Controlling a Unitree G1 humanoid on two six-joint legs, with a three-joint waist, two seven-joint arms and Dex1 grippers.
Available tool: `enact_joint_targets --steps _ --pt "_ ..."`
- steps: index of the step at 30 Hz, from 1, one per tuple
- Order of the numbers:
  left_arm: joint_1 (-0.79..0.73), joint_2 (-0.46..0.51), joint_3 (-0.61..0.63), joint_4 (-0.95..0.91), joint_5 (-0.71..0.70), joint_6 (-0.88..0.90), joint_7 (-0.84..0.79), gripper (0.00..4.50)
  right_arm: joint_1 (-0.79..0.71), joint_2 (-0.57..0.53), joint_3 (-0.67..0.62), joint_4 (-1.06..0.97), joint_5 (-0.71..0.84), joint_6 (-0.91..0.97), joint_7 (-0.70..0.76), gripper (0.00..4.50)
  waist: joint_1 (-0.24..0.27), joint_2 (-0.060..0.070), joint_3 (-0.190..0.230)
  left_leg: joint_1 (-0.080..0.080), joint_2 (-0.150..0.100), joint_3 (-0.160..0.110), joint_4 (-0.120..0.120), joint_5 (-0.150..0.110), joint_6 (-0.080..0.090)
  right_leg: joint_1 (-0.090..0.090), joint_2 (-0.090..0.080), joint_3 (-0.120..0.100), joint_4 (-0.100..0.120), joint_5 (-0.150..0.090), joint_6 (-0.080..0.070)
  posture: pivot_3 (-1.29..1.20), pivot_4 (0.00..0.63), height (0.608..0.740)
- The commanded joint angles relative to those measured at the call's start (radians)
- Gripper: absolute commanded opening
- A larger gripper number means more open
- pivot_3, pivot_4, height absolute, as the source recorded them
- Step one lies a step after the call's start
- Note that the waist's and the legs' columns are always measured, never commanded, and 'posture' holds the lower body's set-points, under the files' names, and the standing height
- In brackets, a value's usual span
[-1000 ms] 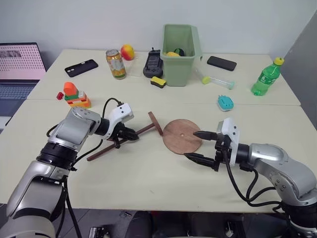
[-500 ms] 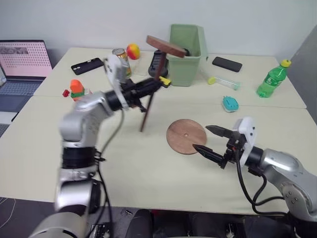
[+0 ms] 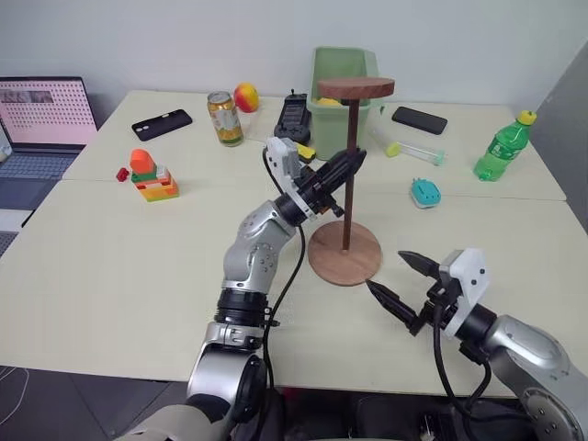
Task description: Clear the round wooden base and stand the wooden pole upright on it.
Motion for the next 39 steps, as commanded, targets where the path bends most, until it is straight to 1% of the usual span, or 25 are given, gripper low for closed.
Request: enact_joint_targets --steps 1,6,10,18,22,26,30,33,39 --pt "-0.005 -0.021 -0.018 0.063 0.025 -0.093 -0.033 0.26 0.003 0.010 -0.035 -0.039 0.001 -0.028 -0.029 4.50 0.000 0.000 0.000 0.000 -0.001 0.000 0.000 0.000 0.000 0.000 0.000 0.000 0.000 0.000 0.000 0.00 0.150 0.740" --pt "-0.013 -0.019 -0.019 0.134 0.042 -0.142 -0.054 0.26 0.007 0.005 -0.055 -0.016 -0.007 -0.043 -0.035 4.50 0.000 0.000 0.000 0.001 -0.001 -0.001 0.000 0.000 0.000 0.001 0.000 0.000 0.000 0.000 0.000 0.00 0.150 0.740" --pt "-0.027 -0.005 -0.021 0.214 0.081 -0.229 -0.062 0.26 0.015 0.005 -0.053 -0.019 -0.009 -0.049 -0.038 4.50 0.001 0.000 0.000 0.001 -0.002 -0.001 0.000 0.000 0.000 0.001 0.000 0.000 0.000 0.000 0.000 0.00 0.150 0.740" --pt "-0.088 -0.009 0.004 0.328 0.084 -0.327 -0.057 0.26 0.001 0.006 -0.040 -0.027 -0.009 -0.039 -0.050 4.50 0.000 0.000 0.000 0.004 -0.002 -0.001 0.000 0.000 0.001 0.004 -0.001 -0.001 0.000 0.000 0.000 0.00 0.150 0.740" --pt "-0.091 -0.018 0.002 0.373 0.083 -0.346 -0.069 0.26 -0.024 0.003 -0.047 -0.033 0.006 -0.019 -0.059 4.50 0.000 0.000 0.000 0.004 -0.002 -0.001 0.000 0.000 0.001 0.004 -0.001 -0.001 0.000 0.000 0.000 0.00 0.150 0.740" --pt "-0.073 -0.026 -0.013 0.381 0.091 -0.362 -0.088 0.26 -0.026 -0.002 -0.050 -0.031 0.007 -0.018 -0.062 4.50 0.000 0.000 0.000 0.004 -0.002 -0.002 0.000 0.000 0.001 0.004 -0.001 -0.001 -0.001 0.000 0.000 0.00 0.150 0.740" --pt "-0.040 -0.011 -0.048 0.345 0.120 -0.416 -0.137 0.26 -0.029 -0.003 -0.054 -0.033 0.012 -0.012 -0.066 4.50 0.000 0.000 0.000 0.005 -0.002 -0.002 0.000 0.000 0.001 0.005 -0.001 -0.001 -0.001 0.000 0.000 0.00 0.150 0.740" --pt "-0.015 0.025 -0.067 0.337 0.140 -0.441 -0.180 0.26 -0.034 -0.003 -0.047 -0.018 0.007 -0.016 -0.064 4.50 -0.001 0.000 -0.001 0.007 -0.002 -0.003 0.000 0.000 0.001 0.008 -0.001 -0.001 -0.002 0.000 0.000 0.00 0.150 0.740" --pt "0.039 0.095 -0.104 0.297 0.157 -0.392 -0.218 0.26 -0.049 -0.006 -0.050 -0.008 0.010 -0.009 -0.064 4.50 -0.010 0.000 -0.002 0.009 -0.002 -0.003 -0.001 0.000 0.001 0.010 0.000 -0.001 -0.002 0.000 0.000 0.00 0.150 0.740"
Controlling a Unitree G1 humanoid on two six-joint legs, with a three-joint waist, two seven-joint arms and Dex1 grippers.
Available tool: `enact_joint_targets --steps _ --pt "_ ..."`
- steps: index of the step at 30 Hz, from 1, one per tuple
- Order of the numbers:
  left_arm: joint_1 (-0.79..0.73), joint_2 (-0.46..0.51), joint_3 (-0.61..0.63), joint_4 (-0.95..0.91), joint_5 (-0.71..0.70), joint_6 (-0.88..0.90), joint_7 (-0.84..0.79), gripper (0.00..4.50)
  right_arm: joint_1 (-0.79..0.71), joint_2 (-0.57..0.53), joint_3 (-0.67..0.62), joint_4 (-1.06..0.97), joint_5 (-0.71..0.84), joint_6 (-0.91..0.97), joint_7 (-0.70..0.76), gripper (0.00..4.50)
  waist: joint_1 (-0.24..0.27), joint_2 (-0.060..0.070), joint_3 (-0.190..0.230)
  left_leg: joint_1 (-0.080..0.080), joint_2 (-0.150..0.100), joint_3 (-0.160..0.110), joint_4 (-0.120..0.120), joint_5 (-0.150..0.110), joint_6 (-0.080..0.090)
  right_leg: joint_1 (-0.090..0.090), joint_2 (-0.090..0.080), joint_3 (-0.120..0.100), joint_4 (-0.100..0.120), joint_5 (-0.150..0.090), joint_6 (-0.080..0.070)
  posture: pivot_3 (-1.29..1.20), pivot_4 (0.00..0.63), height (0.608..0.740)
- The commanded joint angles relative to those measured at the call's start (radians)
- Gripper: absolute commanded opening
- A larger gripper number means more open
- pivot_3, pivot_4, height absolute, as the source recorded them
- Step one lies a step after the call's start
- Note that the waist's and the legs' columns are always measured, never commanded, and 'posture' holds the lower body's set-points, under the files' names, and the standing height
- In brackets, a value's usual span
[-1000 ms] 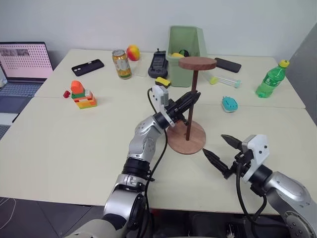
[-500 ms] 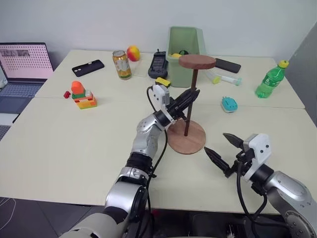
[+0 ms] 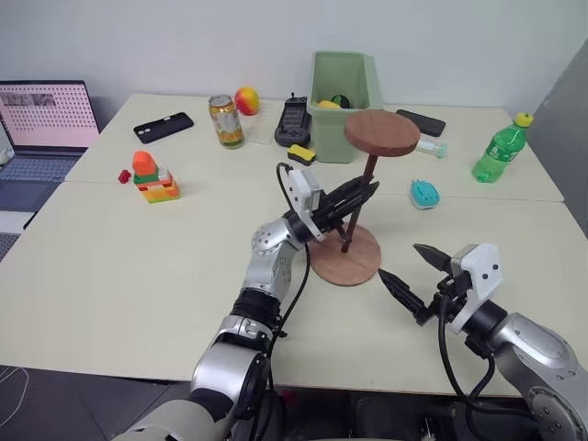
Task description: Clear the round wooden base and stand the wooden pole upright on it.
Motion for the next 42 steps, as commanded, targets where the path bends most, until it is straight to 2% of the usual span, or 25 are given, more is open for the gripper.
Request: enact_joint_targets --steps 1,11,15,24,42 --pt "0.068 0.078 -0.035 0.011 0.065 0.055 -0.025 0.26 -0.010 -0.007 -0.014 -0.014 0.008 -0.005 0.000 4.50 -0.006 0.000 -0.001 0.001 0.000 0.000 0.000 0.000 0.000 0.001 0.000 0.000 0.000 0.000 0.000 0.00 0.150 0.740" --pt "0.078 0.169 -0.071 0.053 0.086 0.184 0.019 0.26 -0.001 -0.009 -0.014 -0.017 0.007 -0.007 0.002 4.50 -0.016 -0.002 -0.023 0.019 0.000 -0.002 -0.004 0.000 0.001 0.020 0.001 -0.001 -0.004 -0.001 0.001 0.00 0.150 0.740" --pt "0.068 0.187 -0.073 0.080 0.089 0.241 0.035 0.26 0.000 -0.011 -0.019 -0.013 0.005 -0.011 0.006 4.50 -0.017 -0.002 -0.028 0.032 0.000 -0.001 -0.016 0.000 0.001 0.034 0.001 0.000 -0.015 -0.004 0.005 0.00 0.150 0.740" --pt "0.087 0.201 -0.126 0.075 0.111 0.279 0.008 0.26 0.011 -0.009 -0.012 -0.023 0.001 -0.014 0.003 4.50 -0.017 -0.003 -0.040 0.033 0.001 -0.002 -0.017 0.000 0.000 0.036 0.001 0.000 -0.018 -0.004 0.006 0.00 0.150 0.740" --pt "0.133 0.304 -0.172 0.031 0.135 0.358 -0.022 0.26 -0.018 -0.009 -0.006 -0.009 -0.001 -0.015 0.004 4.50 -0.020 -0.004 -0.049 0.034 0.002 -0.003 -0.021 -0.001 0.000 0.036 0.001 0.002 -0.020 -0.005 0.006 0.00 0.150 0.740"
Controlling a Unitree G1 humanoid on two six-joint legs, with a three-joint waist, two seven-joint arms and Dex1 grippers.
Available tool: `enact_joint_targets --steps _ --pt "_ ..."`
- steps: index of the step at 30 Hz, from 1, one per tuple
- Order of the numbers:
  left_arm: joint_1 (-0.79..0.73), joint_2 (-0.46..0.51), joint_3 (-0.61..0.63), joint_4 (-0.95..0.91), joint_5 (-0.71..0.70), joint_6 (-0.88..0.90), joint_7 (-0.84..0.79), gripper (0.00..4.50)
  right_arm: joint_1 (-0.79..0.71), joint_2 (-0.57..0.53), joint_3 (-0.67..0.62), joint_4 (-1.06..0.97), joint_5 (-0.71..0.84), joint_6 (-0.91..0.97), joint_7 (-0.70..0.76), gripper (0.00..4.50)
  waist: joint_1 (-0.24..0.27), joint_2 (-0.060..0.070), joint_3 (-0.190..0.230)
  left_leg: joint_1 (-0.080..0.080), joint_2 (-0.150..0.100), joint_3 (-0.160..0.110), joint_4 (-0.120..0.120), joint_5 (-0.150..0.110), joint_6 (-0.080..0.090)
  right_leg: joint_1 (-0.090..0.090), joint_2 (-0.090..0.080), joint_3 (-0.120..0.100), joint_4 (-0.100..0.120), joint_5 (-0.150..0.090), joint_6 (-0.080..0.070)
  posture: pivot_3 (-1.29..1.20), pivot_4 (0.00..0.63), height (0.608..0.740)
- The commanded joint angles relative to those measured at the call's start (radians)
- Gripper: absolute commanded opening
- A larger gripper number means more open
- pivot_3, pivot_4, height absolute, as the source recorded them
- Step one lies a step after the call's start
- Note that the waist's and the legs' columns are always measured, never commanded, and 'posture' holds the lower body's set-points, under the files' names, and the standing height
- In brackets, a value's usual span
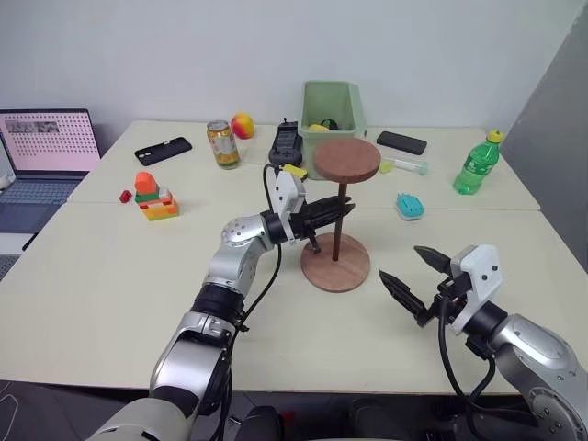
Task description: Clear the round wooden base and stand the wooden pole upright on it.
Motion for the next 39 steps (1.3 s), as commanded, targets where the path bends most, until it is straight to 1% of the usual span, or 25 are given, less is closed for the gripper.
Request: enact_joint_targets --steps 1,4,5,8,17,18,20,23,27,29,30,32,36,39 --pt "0.102 0.075 -0.080 0.115 0.139 0.109 0.010 0.26 -0.020 -0.003 -0.004 -0.014 -0.001 -0.015 -0.002 4.50 0.000 0.000 -0.001 0.000 0.000 0.000 0.000 0.000 0.000 0.000 0.000 0.000 0.000 0.000 0.000 0.00 0.150 0.740" --pt "0.102 0.091 -0.096 0.121 0.156 0.106 0.013 0.26 -0.019 -0.002 -0.003 -0.014 -0.001 -0.013 -0.002 4.50 -0.001 0.000 -0.003 0.002 0.000 0.001 -0.005 0.000 0.000 0.000 0.000 0.001 -0.002 0.000 0.000 0.00 0.150 0.740" --pt "0.101 0.093 -0.096 0.128 0.154 0.108 0.014 0.26 -0.020 -0.002 -0.003 -0.014 -0.001 -0.013 -0.002 4.50 -0.001 0.000 -0.004 0.005 0.000 0.002 -0.010 0.000 0.000 0.001 0.000 0.003 -0.004 0.000 0.000 0.00 0.150 0.740" --pt "0.094 0.095 -0.101 0.146 0.151 0.110 0.018 0.26 -0.028 -0.002 -0.003 -0.011 0.000 -0.010 -0.003 4.50 -0.001 0.000 -0.004 0.013 0.001 0.002 -0.014 0.000 0.000 0.006 0.000 0.003 -0.006 -0.002 -0.001 0.00 0.150 0.740" --pt "0.069 0.122 -0.111 0.183 0.163 0.112 0.013 0.26 -0.030 0.000 0.003 -0.014 -0.003 -0.008 -0.011 4.50 -0.001 0.000 -0.004 0.013 0.003 0.003 -0.015 0.000 -0.001 0.005 0.000 0.003 -0.007 -0.004 -0.004 0.00 0.150 0.740" --pt "0.067 0.123 -0.111 0.184 0.161 0.113 0.012 0.26 -0.031 0.000 0.003 -0.013 -0.003 -0.008 -0.012 4.50 -0.002 0.000 -0.004 0.014 0.009 0.003 -0.015 0.000 -0.001 0.005 0.000 0.003 -0.007 -0.004 -0.005 0.00 0.150 0.740" --pt "0.062 0.121 -0.110 0.187 0.157 0.115 0.011 0.26 -0.036 0.000 0.003 -0.011 -0.002 -0.008 -0.012 4.50 -0.002 0.000 -0.004 0.014 0.009 0.004 -0.015 -0.001 -0.002 0.004 0.000 0.002 -0.007 -0.005 -0.005 0.00 0.150 0.740" --pt "0.061 0.112 -0.104 0.178 0.145 0.119 0.009 0.26 -0.041 -0.001 0.004 -0.007 -0.002 -0.007 -0.012 4.50 -0.002 0.000 -0.004 0.014 0.010 0.004 -0.015 -0.001 -0.002 0.003 0.000 0.002 -0.008 -0.008 -0.011 0.00 0.150 0.740" --pt "0.075 0.094 -0.063 0.090 0.061 0.179 -0.015 0.26 -0.048 -0.004 0.006 -0.001 -0.004 -0.005 -0.010 4.50 -0.002 0.000 -0.003 0.014 0.011 0.004 -0.017 -0.001 -0.002 0.004 0.000 0.002 -0.012 -0.008 -0.010 0.00 0.150 0.740" --pt "0.086 0.113 -0.072 0.037 0.061 0.195 -0.038 0.26 -0.051 -0.004 0.009 0.002 -0.004 -0.005 -0.009 4.50 -0.003 0.000 -0.002 0.014 0.011 0.004 -0.020 -0.001 -0.002 0.004 0.000 0.002 -0.014 -0.007 -0.009 0.00 0.150 0.740" --pt "0.089 0.121 -0.076 0.015 0.064 0.202 -0.045 0.26 -0.052 -0.003 0.011 0.004 -0.003 -0.006 -0.007 4.50 -0.003 0.000 -0.002 0.014 0.011 0.004 -0.022 -0.001 -0.002 0.004 0.000 0.002 -0.016 -0.004 -0.005 0.00 0.150 0.740" --pt "0.087 0.133 -0.075 -0.015 0.066 0.216 -0.048 0.26 -0.058 -0.003 0.017 0.010 -0.004 -0.007 -0.006 4.50 -0.004 0.001 -0.001 0.013 0.010 0.007 -0.027 0.000 -0.003 0.005 0.003 0.003 -0.017 -0.004 -0.005 0.00 0.150 0.740" --pt "0.073 0.145 -0.053 -0.095 0.041 0.258 -0.040 0.26 -0.072 -0.003 0.029 0.024 -0.009 -0.007 -0.004 4.50 -0.005 0.004 0.007 0.012 0.011 0.007 -0.029 0.000 -0.003 0.004 0.006 0.003 -0.019 -0.004 -0.005 0.00 0.150 0.740" --pt "0.074 0.160 -0.054 -0.161 0.027 0.297 -0.045 0.26 -0.082 0.000 0.040 0.033 -0.014 -0.008 -0.005 4.50 -0.006 0.003 0.013 0.012 0.012 0.006 -0.029 0.000 -0.003 0.003 0.006 0.003 -0.019 -0.004 -0.005 0.00 0.150 0.740"
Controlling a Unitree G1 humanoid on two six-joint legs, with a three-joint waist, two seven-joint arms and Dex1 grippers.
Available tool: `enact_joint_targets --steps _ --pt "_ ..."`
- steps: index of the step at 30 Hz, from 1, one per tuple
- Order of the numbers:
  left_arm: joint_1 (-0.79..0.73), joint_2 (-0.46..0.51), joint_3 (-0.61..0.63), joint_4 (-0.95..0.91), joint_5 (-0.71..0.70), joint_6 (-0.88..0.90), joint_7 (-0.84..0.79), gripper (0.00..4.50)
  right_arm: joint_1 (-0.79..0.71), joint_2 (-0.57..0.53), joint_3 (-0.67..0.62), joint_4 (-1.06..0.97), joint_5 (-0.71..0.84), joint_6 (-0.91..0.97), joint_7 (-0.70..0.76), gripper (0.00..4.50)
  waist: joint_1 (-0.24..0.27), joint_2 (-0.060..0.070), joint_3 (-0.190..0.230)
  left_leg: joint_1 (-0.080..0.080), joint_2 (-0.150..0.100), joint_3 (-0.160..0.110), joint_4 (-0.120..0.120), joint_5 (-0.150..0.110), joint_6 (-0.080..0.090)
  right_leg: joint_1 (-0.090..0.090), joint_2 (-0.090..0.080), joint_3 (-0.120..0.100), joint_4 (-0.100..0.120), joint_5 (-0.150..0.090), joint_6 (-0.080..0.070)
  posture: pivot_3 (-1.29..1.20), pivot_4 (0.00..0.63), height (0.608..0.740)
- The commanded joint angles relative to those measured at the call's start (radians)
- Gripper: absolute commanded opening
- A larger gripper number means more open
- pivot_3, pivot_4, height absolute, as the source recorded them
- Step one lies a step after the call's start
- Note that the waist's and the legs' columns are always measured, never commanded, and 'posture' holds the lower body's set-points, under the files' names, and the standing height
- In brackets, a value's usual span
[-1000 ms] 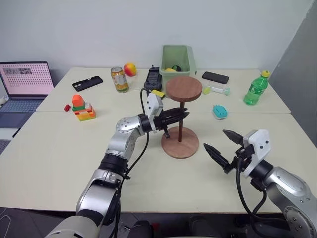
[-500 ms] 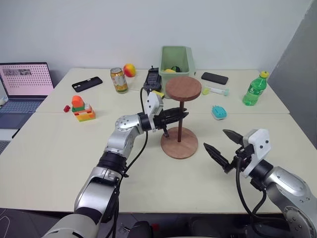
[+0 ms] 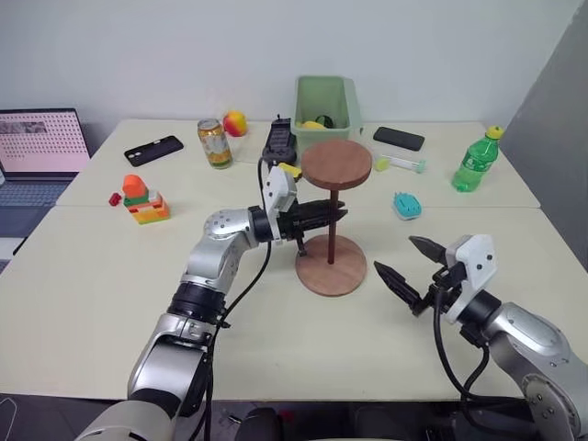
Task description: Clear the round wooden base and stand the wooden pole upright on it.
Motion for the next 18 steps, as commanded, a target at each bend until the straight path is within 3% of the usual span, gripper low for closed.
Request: enact_joint_targets --steps 1,6,12,15,18 --pt "0.064 0.059 -0.038 0.001 0.059 0.114 0.000 0.26 -0.024 0.000 0.006 -0.006 -0.007 -0.009 -0.001 4.50 -0.002 -0.001 0.004 0.000 0.000 0.000 0.000 0.000 0.000 -0.003 0.000 0.000 0.000 0.000 0.000 0.00 0.150 0.740" --pt "0.069 0.072 -0.037 -0.043 0.056 0.128 0.001 0.26 -0.034 0.004 0.016 0.004 -0.015 -0.013 0.000 4.50 -0.005 -0.002 0.008 -0.014 0.000 0.001 0.001 0.000 -0.001 -0.014 0.001 0.001 0.001 0.000 0.000 0.00 0.150 0.740" --pt "0.071 0.080 -0.018 -0.067 0.035 0.148 -0.017 1.62 -0.040 0.005 0.017 0.019 -0.025 -0.019 0.009 4.50 -0.007 0.002 0.023 -0.017 -0.001 0.002 0.001 0.000 -0.001 -0.020 0.001 0.001 0.003 0.001 0.000 0.00 0.150 0.740" --pt "0.062 0.095 0.007 -0.114 0.008 0.185 -0.040 2.24 -0.048 0.002 0.019 0.033 -0.028 -0.024 0.017 4.50 0.012 -0.002 0.027 -0.051 -0.002 -0.001 0.011 0.006 -0.010 -0.052 0.001 -0.004 0.014 0.004 -0.006 0.00 0.150 0.740" --pt "0.059 0.119 0.018 -0.165 -0.012 0.229 -0.058 3.00 -0.067 0.002 0.028 0.055 -0.028 -0.031 0.029 4.50 0.024 -0.002 0.027 -0.068 -0.002 -0.001 0.019 0.006 -0.010 -0.066 -0.001 -0.006 0.020 0.004 -0.005 0.00 0.150 0.740"
